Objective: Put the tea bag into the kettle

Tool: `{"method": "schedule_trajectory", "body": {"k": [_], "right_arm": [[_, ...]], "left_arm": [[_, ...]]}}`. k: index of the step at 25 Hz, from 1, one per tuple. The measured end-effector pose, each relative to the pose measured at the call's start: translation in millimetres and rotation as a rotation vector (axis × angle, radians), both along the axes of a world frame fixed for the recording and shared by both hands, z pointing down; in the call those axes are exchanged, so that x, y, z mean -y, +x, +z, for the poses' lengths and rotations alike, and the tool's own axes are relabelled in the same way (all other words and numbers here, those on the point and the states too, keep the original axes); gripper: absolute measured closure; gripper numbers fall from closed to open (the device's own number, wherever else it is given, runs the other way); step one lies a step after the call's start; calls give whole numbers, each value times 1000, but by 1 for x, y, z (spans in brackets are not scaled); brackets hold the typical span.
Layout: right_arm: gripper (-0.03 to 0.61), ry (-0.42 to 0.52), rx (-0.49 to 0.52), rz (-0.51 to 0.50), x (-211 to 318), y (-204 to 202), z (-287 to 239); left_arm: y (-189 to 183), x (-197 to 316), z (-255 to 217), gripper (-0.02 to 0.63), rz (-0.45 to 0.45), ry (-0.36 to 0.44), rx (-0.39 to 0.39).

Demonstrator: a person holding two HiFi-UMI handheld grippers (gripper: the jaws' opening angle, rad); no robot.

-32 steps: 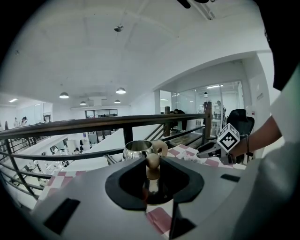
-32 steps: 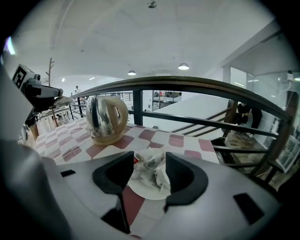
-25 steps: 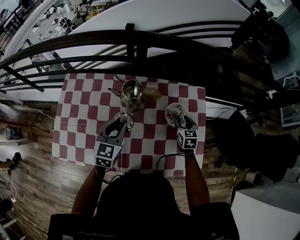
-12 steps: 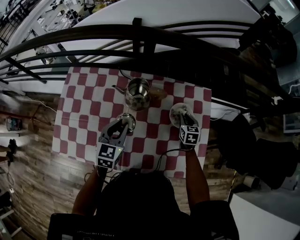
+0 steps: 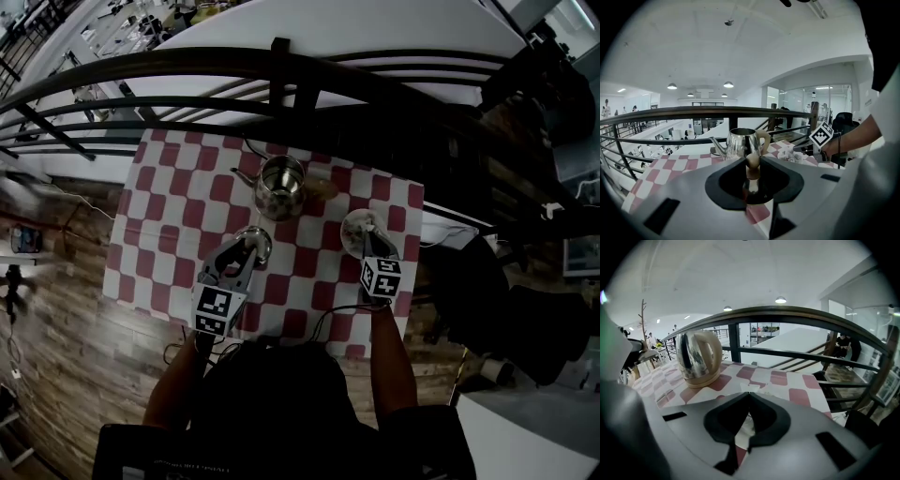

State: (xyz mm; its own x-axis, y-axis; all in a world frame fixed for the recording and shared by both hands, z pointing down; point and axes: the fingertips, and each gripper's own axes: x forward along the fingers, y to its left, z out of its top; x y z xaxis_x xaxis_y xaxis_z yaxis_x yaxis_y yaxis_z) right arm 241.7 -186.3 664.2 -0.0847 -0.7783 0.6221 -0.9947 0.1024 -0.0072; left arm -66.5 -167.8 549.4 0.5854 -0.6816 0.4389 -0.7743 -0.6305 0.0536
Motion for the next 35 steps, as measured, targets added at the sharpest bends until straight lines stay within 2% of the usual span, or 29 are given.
{"method": "schedule_trajectory", "body": {"k": [15,27,35], "right_arm": [[561,166,30,-55,-7,-33,-75],[561,387,36,-228,33,-103,-181],[561,474,45,-338,68,-154,-225]], "left_arm": [[-14,-11,-12,518,-17,34,-28],[-35,-18,-25,518,-54,59,-47],[-47,-21,-35,518,-73,83,-51]]}}
